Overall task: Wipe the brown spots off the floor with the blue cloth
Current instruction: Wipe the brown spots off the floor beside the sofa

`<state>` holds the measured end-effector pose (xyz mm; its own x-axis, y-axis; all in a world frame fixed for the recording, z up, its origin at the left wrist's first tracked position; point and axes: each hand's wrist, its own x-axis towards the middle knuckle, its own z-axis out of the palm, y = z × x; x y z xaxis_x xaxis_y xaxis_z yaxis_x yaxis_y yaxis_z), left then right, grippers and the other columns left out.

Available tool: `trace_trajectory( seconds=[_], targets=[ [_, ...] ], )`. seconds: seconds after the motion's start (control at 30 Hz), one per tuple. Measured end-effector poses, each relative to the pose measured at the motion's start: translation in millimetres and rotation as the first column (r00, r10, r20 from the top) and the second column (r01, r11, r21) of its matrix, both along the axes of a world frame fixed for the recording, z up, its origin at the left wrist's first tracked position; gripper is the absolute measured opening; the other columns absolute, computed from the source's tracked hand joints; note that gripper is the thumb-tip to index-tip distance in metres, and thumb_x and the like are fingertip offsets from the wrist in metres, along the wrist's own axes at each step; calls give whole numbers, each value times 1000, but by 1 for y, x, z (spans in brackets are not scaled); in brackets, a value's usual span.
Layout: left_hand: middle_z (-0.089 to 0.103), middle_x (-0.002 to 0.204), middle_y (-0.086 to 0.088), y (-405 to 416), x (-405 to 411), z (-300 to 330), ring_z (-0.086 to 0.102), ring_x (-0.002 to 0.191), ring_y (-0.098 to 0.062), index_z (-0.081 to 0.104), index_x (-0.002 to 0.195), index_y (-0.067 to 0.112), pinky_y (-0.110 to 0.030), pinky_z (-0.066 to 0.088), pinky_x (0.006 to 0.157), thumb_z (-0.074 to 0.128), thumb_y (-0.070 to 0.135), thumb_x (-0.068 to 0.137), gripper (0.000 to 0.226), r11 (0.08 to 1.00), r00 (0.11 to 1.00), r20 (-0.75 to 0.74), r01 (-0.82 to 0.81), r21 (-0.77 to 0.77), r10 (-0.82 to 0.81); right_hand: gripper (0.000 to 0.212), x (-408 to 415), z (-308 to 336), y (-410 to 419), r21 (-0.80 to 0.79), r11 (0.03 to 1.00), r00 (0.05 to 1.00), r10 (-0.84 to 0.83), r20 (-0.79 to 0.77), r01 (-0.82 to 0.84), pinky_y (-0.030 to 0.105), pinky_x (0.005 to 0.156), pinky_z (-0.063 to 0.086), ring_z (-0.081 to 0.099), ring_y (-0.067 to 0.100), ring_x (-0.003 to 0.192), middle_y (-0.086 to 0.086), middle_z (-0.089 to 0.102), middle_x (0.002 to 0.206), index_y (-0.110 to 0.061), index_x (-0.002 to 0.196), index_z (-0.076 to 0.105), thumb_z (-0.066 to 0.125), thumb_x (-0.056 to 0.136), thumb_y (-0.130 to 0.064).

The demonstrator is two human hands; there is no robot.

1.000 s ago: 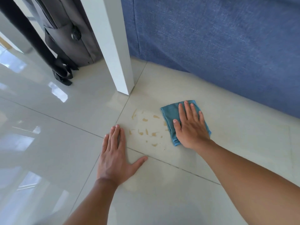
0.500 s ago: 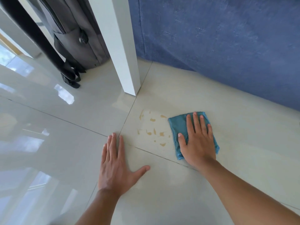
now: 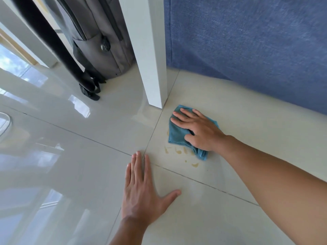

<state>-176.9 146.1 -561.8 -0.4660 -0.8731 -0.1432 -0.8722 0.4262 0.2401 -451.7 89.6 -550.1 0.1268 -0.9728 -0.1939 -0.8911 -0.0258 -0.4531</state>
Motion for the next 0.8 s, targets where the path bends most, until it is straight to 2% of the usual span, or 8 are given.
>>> trace_trajectory(
  seconds=[0.2,0.37,0.5,0.6,0.7,0.8],
  targets=[
    [10,167,-17,0,0,2,4,156,-28,14,158,1,-41,5,124,43,97,65,137,1000,1000,1,-19,-1,19,71,32,-3,-5,-38,999,999,20,48,-19,30,124,-8,6,5,155,-14,21,167,-31,156,37,42,86,-31],
    [5,168,-15,1,-2,2,-2,157,-25,9,158,3,-40,3,124,40,98,64,137,1000,1000,10,-29,9,29,61,29,-10,30,-97,994,999,49,-24,-51,33,126,-5,3,5,155,-15,17,168,-33,158,32,42,98,-44],
    [-1,169,-14,1,0,4,-10,156,-23,7,159,5,-37,-4,125,32,100,63,138,1000,999,23,-29,7,29,65,16,-8,53,-65,998,992,-13,-125,5,38,126,-5,-7,5,155,-15,1,169,-34,161,16,31,101,-54],
    [0,168,-16,2,0,3,-10,156,-23,8,159,3,-35,-7,125,34,100,63,139,1000,999,26,-27,-1,27,68,16,-8,43,-41,994,982,-108,-157,103,40,126,-7,-9,9,156,-12,-3,171,-33,162,8,27,101,-57],
    [4,168,-19,3,-3,1,-7,156,-25,11,158,2,-37,-5,125,35,100,63,139,1000,999,31,-20,6,20,73,31,-10,22,-33,972,952,-233,-200,231,43,125,-9,-10,14,156,-7,-5,171,-31,162,5,24,100,-63],
    [7,167,-20,2,-2,2,-5,157,-26,14,157,1,-38,-2,125,37,99,63,138,1000,999,32,-24,11,24,82,48,-13,9,-35,959,939,-282,-196,281,48,125,-7,-8,20,157,-3,-4,171,-28,162,7,25,94,-70]
  ],
)
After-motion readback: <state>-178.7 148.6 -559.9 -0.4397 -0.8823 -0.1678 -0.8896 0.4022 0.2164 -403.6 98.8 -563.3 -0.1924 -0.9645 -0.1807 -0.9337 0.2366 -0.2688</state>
